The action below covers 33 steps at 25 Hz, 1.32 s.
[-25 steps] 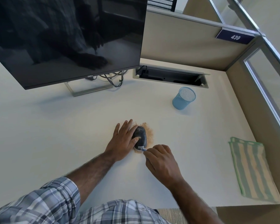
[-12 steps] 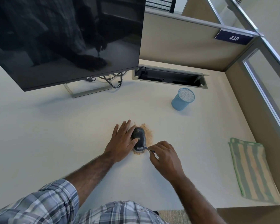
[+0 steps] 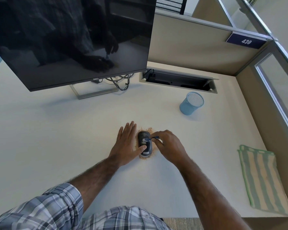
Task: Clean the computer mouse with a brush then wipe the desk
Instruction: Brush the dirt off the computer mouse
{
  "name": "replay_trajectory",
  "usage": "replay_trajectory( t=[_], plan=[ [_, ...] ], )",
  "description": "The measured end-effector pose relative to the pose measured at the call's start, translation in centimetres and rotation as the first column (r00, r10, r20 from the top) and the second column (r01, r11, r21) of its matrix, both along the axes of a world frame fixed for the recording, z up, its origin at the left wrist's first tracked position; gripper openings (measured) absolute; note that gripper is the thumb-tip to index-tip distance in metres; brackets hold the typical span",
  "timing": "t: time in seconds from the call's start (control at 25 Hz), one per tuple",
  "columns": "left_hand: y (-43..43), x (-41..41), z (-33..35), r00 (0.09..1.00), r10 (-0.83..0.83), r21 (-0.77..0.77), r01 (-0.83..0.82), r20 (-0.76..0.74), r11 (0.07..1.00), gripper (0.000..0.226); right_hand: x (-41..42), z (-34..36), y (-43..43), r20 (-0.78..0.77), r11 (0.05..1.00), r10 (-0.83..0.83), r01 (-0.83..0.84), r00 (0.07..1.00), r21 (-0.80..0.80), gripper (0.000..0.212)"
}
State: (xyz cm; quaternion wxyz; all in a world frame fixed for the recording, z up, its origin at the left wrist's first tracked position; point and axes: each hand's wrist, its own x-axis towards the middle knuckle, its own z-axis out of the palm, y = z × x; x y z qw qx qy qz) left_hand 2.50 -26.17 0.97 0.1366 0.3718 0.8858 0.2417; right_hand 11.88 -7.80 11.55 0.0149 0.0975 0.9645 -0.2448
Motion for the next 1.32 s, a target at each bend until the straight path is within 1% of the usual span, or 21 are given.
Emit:
replay_trajectory(
  t=[0.08,0.2,0.28,0.36,0.44,0.48,0.52,0.6,0.64,0.68,0.76,0.8,0.88,0.92,0.96,1.0,1.08,1.12,1.2,1.24,1.32],
  plan=[
    [0.0,0.0,0.0,1.000,-0.001,0.000,0.001,-0.005,1.000,0.098,-0.6,0.2,-0.1,-0.018,1.000,0.000,0.000,1.000,-0.014,0.020],
    [0.0,0.0,0.0,1.000,-0.001,-0.002,0.001,-0.011,1.000,0.098,-0.7,0.4,-0.6,0.029,0.994,0.111,-0.111,0.993,0.000,0.019],
    [0.0,0.1,-0.1,1.000,-0.001,0.001,0.001,-0.017,1.000,0.097,-0.8,0.7,-0.3,0.024,0.996,0.071,-0.072,0.997,0.045,0.019],
    [0.0,0.1,-0.2,1.000,0.001,0.002,-0.001,-0.030,1.000,0.097,-1.2,1.0,-0.2,0.009,0.998,0.050,-0.050,0.999,0.033,0.019],
    [0.0,0.1,-0.2,0.999,-0.002,-0.009,0.001,-0.044,1.000,0.097,-1.6,1.4,-1.3,0.074,0.995,0.102,-0.101,0.992,-0.023,0.017],
    [0.1,0.1,-0.2,0.999,-0.001,-0.008,0.001,-0.050,1.000,0.098,-1.9,1.5,-1.8,0.110,0.993,0.116,-0.115,0.987,-0.017,0.017],
    [0.0,0.1,-0.1,0.999,0.000,-0.006,-0.001,-0.052,1.000,0.098,-2.3,1.6,-2.1,0.118,0.994,0.103,-0.106,0.988,0.020,0.016],
    [0.0,0.1,0.0,0.999,0.003,-0.004,-0.004,-0.038,1.000,0.098,-3.1,1.7,-2.2,0.078,0.993,0.041,-0.050,0.996,0.110,0.018],
    [0.0,0.1,0.1,0.999,0.005,-0.007,-0.005,-0.035,1.000,0.098,-3.4,1.7,-2.2,0.073,0.994,0.032,-0.039,0.997,0.101,0.017],
    [0.0,0.1,0.2,0.999,0.005,-0.017,-0.006,-0.038,1.000,0.098,-3.6,1.9,-2.3,0.093,0.997,0.045,-0.050,0.995,0.054,0.016],
    [0.1,0.2,0.5,0.999,0.008,-0.034,-0.010,-0.049,0.999,0.100,-3.9,2.3,-2.7,0.193,0.994,0.109,-0.107,0.975,-0.021,0.014],
    [0.1,0.2,0.5,0.999,0.011,-0.033,-0.012,-0.049,0.999,0.101,-4.0,2.3,-2.7,0.212,0.992,0.123,-0.129,0.970,0.013,0.014],
    [0.1,0.3,0.7,0.999,0.013,-0.020,-0.014,-0.037,1.000,0.100,-4.3,2.1,-2.4,0.150,0.984,0.086,-0.108,0.985,0.140,0.017],
    [0.1,0.3,0.8,0.999,0.014,-0.012,-0.014,-0.029,1.000,0.099,-4.5,2.0,-2.2,0.109,0.983,0.065,-0.082,0.992,0.161,0.018],
    [0.0,0.3,0.9,1.000,0.014,-0.007,-0.015,-0.025,1.000,0.099,-4.7,1.9,-2.1,0.098,0.988,0.065,-0.078,0.993,0.134,0.017],
    [0.0,0.4,0.9,1.000,0.014,-0.005,-0.015,-0.026,1.000,0.099,-4.9,1.9,-2.1,0.121,0.993,0.076,-0.087,0.990,0.085,0.016],
    [0.0,0.4,1.0,1.000,0.013,-0.009,-0.013,-0.026,1.000,0.099,-5.1,2.1,-2.0,0.208,0.994,0.095,-0.105,0.974,0.041,0.016],
    [0.1,0.4,1.1,1.000,0.012,-0.010,-0.012,-0.021,1.000,0.099,-5.3,2.0,-1.7,0.200,0.993,0.076,-0.092,0.977,0.072,0.017],
    [0.1,0.4,1.2,1.000,0.016,-0.008,-0.016,-0.017,1.000,0.100,-5.5,1.8,-0.9,0.109,0.985,0.026,-0.044,0.994,0.164,0.019],
    [0.1,0.4,1.2,1.000,0.019,-0.009,-0.020,-0.019,1.000,0.100,-5.5,1.7,-0.6,0.080,0.987,0.016,-0.029,0.997,0.161,0.019],
    [0.0,0.4,1.0,1.000,0.018,-0.017,-0.018,-0.026,1.000,0.100,-5.5,1.5,-0.4,0.099,0.995,0.035,-0.044,0.994,0.089,0.018]
  ],
)
